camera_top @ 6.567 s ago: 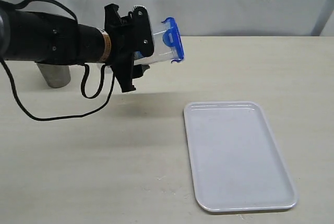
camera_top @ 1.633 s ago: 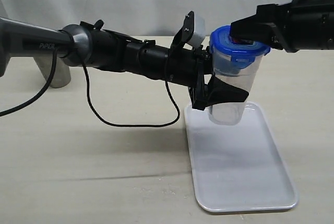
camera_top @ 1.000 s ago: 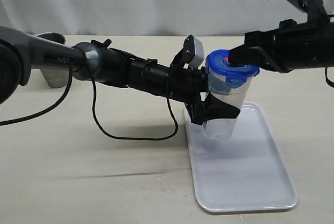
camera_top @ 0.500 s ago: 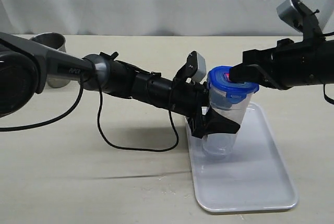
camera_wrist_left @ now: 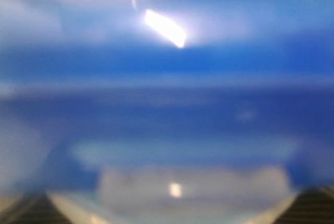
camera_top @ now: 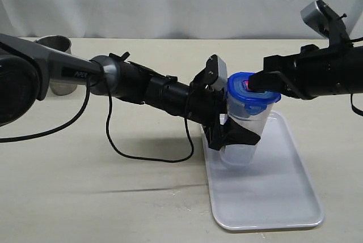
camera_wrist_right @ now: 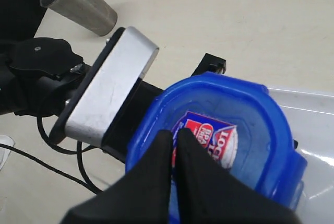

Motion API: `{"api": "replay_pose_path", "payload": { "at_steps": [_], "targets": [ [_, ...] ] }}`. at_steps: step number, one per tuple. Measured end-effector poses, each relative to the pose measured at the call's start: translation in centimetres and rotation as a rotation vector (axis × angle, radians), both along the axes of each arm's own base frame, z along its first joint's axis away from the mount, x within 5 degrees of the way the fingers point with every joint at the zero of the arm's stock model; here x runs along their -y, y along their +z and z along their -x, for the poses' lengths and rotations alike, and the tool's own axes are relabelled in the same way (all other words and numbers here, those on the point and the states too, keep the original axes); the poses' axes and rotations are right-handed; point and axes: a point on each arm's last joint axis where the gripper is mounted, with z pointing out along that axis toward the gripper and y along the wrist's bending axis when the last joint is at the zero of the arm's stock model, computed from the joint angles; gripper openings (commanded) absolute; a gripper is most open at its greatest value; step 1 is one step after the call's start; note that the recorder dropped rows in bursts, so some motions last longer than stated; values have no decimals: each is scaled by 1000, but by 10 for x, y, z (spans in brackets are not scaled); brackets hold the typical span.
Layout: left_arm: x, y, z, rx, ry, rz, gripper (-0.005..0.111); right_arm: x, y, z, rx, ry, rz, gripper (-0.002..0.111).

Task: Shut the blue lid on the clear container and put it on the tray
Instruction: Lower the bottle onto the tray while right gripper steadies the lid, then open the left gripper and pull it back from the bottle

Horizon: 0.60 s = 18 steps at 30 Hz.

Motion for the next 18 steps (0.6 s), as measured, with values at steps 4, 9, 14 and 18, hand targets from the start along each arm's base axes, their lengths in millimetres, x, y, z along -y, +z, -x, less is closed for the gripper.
{"api": "replay_pose_path", "payload": {
  "at_steps": [4, 9, 14, 18],
  "targets": [
    [0, 0, 0, 3, -1, 0, 48, 0, 0, 0, 0, 0, 0, 4],
    [-1, -1, 1, 12, -15, -22, 87, 0, 0, 0, 0, 1, -1, 4],
    [-5, -10, 0, 59, -36, -123, 90, 0, -1, 1, -6, 7, -1, 4],
    [-13, -9, -2, 93, -59, -169, 90, 0, -1, 1, -6, 7, -1, 4]
  ]
}}
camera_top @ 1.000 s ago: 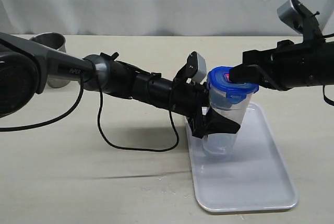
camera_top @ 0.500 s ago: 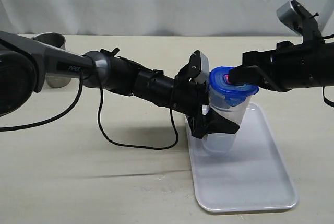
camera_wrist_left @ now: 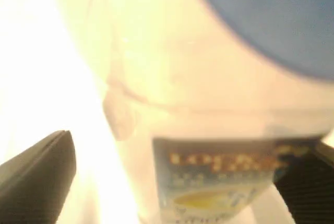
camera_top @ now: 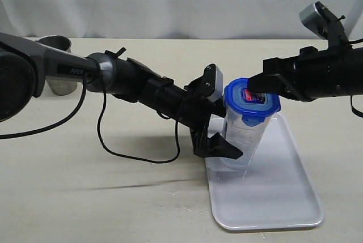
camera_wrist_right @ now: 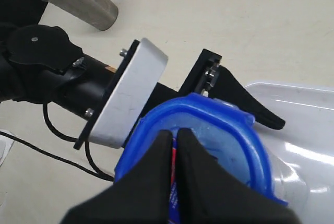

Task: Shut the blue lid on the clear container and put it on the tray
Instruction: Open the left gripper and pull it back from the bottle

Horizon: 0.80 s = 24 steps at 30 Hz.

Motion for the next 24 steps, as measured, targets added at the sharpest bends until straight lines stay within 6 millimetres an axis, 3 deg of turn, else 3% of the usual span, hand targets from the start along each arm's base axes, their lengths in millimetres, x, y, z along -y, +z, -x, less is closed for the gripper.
{"api": "replay_pose_path", "payload": {
  "at_steps": [19, 22, 24],
  "targets": [
    [-48, 39, -15, 55, -3, -68, 90, 0, 0, 0, 0, 0, 0, 4],
    [-49, 48, -14, 57, -4, -84, 77, 0, 0, 0, 0, 0, 0, 4],
    [-50, 56, -14, 52, 12, -93, 56, 0, 0, 0, 0, 0, 0, 4]
  ]
}}
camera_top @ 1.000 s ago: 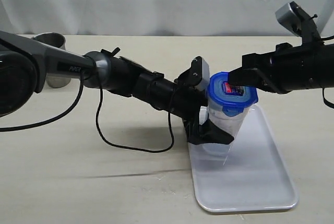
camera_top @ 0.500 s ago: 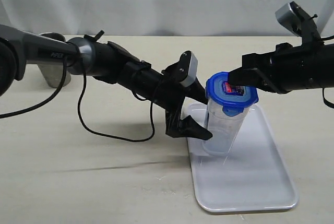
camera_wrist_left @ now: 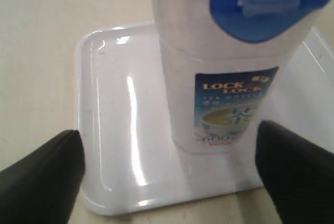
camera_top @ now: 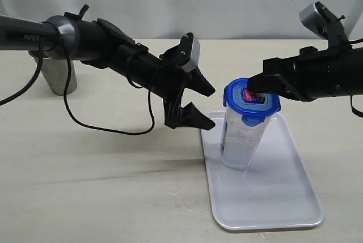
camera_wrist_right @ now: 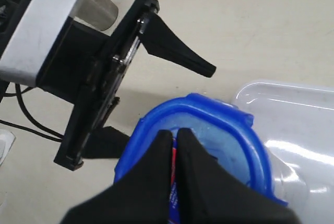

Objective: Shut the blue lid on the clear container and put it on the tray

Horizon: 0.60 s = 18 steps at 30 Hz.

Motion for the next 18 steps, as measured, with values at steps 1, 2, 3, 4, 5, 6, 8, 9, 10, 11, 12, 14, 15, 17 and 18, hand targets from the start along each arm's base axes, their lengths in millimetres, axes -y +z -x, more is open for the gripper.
{"api": "replay_pose_path", "payload": {
  "at_steps": [1, 2, 3, 4, 5, 6, 8, 9, 10, 11, 12, 14, 15, 17, 18],
  "targets": [
    [-1, 4, -1, -3, 21, -14, 43, 0, 0, 0, 0, 0, 0, 4],
    [-3, 8, -1, -1, 40, -34, 29, 0, 0, 0, 0, 0, 0, 4],
    [-5, 13, -2, 6, 61, -62, 14, 0, 0, 0, 0, 0, 0, 4],
    [-7, 18, -1, 13, 75, -93, 3, 0, 0, 0, 0, 0, 0, 4],
    [-9, 24, -1, 17, 88, -116, 0, 0, 0, 0, 1, 1, 1, 4],
    [-12, 30, 1, 24, 93, -147, 0, 0, 0, 0, 4, 3, 3, 4],
    [-16, 40, 3, 36, 97, -198, 0, 0, 0, 0, 14, 12, 5, 4],
    [-18, 44, 4, 40, 102, -215, 0, -1, 0, 0, 22, 23, 4, 4],
    [-19, 48, 5, 45, 109, -226, 0, -2, 1, 0, 27, 38, 0, 4],
    [-20, 50, 6, 46, 111, -233, 0, -3, 1, 0, 30, 53, -6, 4],
    [-21, 52, 6, 47, 114, -239, 0, -5, 2, 0, 34, 81, -20, 4],
    [-21, 54, 7, 47, 116, -245, 0, -8, 8, 1, 51, 124, -47, 4],
    [-22, 54, 7, 48, 117, -248, 0, -9, 12, 0, 64, 144, -60, 4],
    [-22, 54, 7, 46, 118, -251, 0, -11, 20, -1, 86, 171, -76, 4],
    [-22, 54, 7, 42, 122, -252, 0, -12, 23, -2, 97, 185, -83, 4]
  ]
}}
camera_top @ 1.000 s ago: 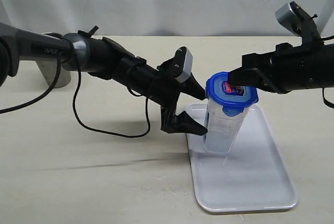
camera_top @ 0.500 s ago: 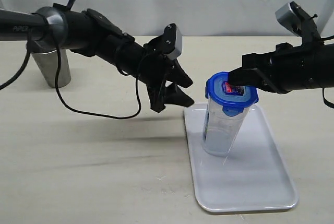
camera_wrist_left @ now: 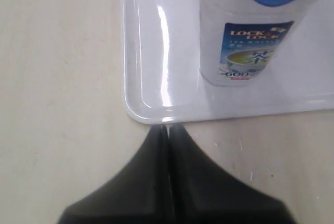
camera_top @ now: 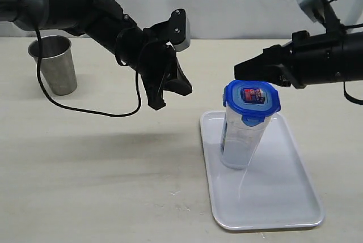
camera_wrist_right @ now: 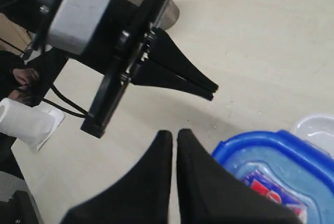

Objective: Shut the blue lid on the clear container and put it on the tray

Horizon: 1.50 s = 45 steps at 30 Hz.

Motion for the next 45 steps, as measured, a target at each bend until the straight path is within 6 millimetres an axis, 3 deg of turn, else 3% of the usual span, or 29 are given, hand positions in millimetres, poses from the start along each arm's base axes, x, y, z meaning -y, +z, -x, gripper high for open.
{"api": "replay_pose_path", "payload": {
  "at_steps": [5, 11, 16, 21, 26, 31, 38, 45],
  "targets": [
    [-13, 6, -5, -25, 102, 9, 0, 0, 21, -2, 92, 1, 4, 4],
    [-51, 55, -15, 8, 439, 94, 0, 16, 65, 13, 342, -199, 107, 4],
    [-81, 104, -9, 41, 652, 212, 0, 34, 94, 48, 532, -412, 159, 4],
    [-98, 147, 9, 77, 775, 321, 0, 48, 118, 98, 692, -573, 121, 4],
    [-108, 168, 38, 160, 859, 383, 0, 55, 135, 147, 840, -646, 73, 4],
    [-121, 178, 81, 274, 948, 429, 0, 61, 140, 191, 965, -708, 32, 4],
    [-140, 182, 149, 423, 1060, 519, 0, 65, 133, 224, 1049, -746, 1, 4],
    [-149, 178, 215, 507, 1074, 590, 0, 65, 131, 242, 1102, -735, -24, 4]
  ]
}}
